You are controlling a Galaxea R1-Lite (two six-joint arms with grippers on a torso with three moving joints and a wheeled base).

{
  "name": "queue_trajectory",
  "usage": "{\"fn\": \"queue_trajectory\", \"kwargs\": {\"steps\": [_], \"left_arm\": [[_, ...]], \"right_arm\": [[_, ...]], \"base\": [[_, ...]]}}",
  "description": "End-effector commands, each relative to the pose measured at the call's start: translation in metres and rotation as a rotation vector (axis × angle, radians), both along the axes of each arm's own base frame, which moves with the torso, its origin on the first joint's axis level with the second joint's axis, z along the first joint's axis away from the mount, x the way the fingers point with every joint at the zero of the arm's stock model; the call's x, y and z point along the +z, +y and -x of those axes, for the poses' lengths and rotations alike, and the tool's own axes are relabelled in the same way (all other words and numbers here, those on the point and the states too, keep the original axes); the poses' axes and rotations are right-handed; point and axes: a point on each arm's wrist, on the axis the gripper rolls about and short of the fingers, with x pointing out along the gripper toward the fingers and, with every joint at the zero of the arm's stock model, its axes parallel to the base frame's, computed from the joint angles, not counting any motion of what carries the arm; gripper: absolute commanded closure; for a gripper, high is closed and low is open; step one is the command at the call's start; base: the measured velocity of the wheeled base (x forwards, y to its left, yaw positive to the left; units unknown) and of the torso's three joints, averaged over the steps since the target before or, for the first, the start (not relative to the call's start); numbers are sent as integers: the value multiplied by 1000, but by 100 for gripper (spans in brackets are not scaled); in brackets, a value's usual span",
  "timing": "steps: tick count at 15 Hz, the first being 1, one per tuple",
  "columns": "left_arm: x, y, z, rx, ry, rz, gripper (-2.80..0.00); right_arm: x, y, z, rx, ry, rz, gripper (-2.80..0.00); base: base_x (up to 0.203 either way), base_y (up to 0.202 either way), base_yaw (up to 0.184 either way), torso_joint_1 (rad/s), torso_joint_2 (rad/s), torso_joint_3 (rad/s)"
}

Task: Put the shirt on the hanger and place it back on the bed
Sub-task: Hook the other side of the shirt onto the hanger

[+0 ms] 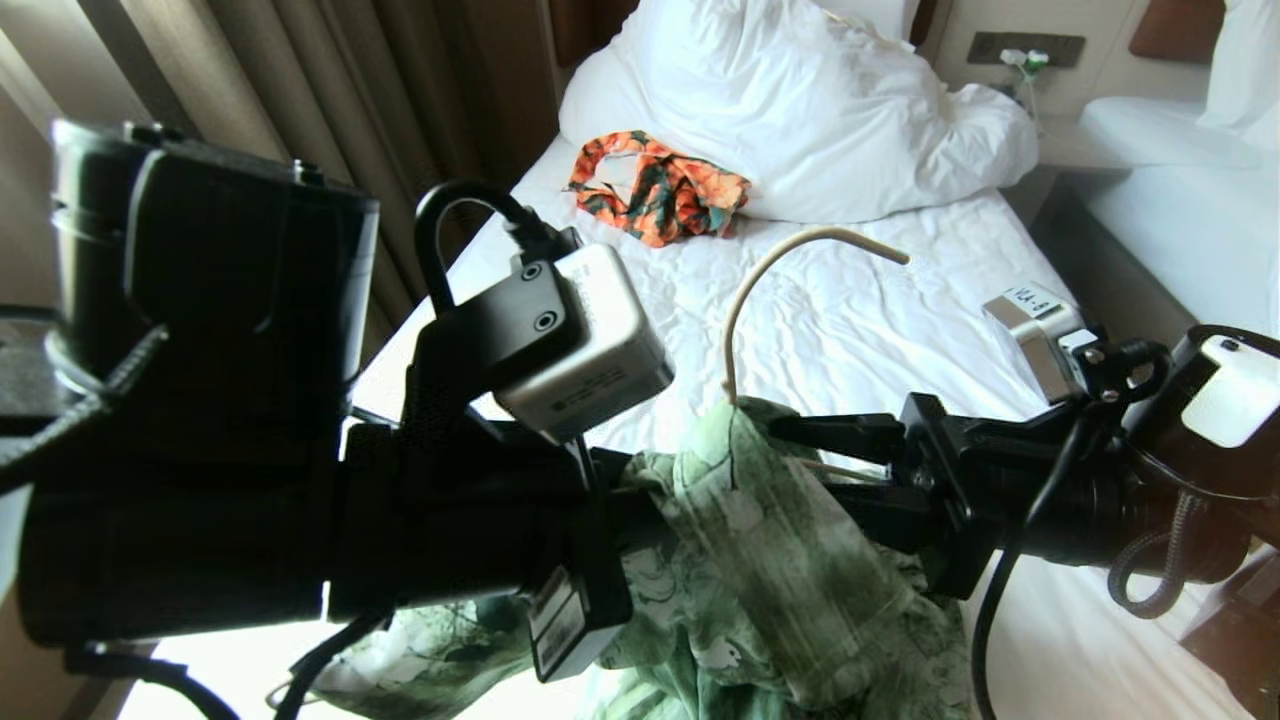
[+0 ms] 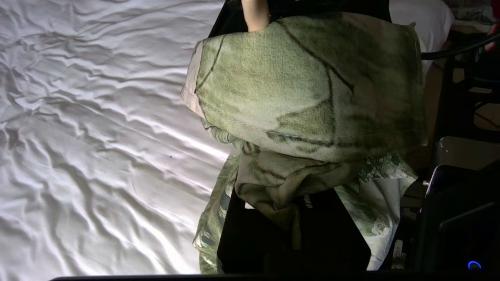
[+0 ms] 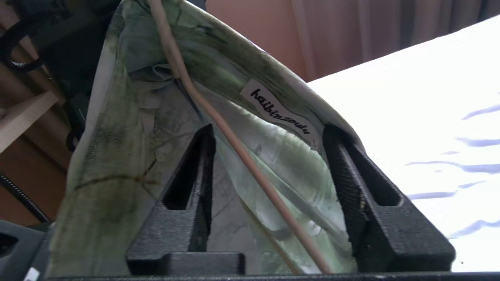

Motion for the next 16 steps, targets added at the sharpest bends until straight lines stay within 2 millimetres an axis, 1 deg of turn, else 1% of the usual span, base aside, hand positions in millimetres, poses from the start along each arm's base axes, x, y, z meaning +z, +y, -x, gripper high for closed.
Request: {"fn": "queue_trajectory", "kwargs": {"steps": [1,3,7,10,11,12,14,15,16], "left_arm": [[2,2,2,7,14,21,0],[6,3,4,25,59,65,0],[11,5,9,61,161,148,0],[13,8,13,69,214,193,0],[14,9,15,63,205,209,0],[14,10,18,51,193,239,0],[15,9,26,19,199,308,0],[14,10,29,10,197,334,0],[13,12,30,4,187,358,0]], "right_arm": [[15,-9,10,1,-19,-25,-280],[34,-29,25,-32,17,-36,-280],[63,-65,49,-131,127,4,-280],[98,-88,49,-243,184,5,-280],[110,-96,50,-284,235,1,-280],[118,-104,52,-327,311,11,-280],[122,-118,57,-405,469,57,-280],[119,-123,59,-451,516,93,-280],[111,-126,59,-504,520,151,-280]], "base": [[0,0,0,0,0,0],[0,0,0,0,0,0],[0,0,0,0,0,0],[0,0,0,0,0,0],[0,0,0,0,0,0],[0,0,0,0,0,0],[0,0,0,0,0,0],[0,0,0,0,0,0],[0,0,0,0,0,0]]}}
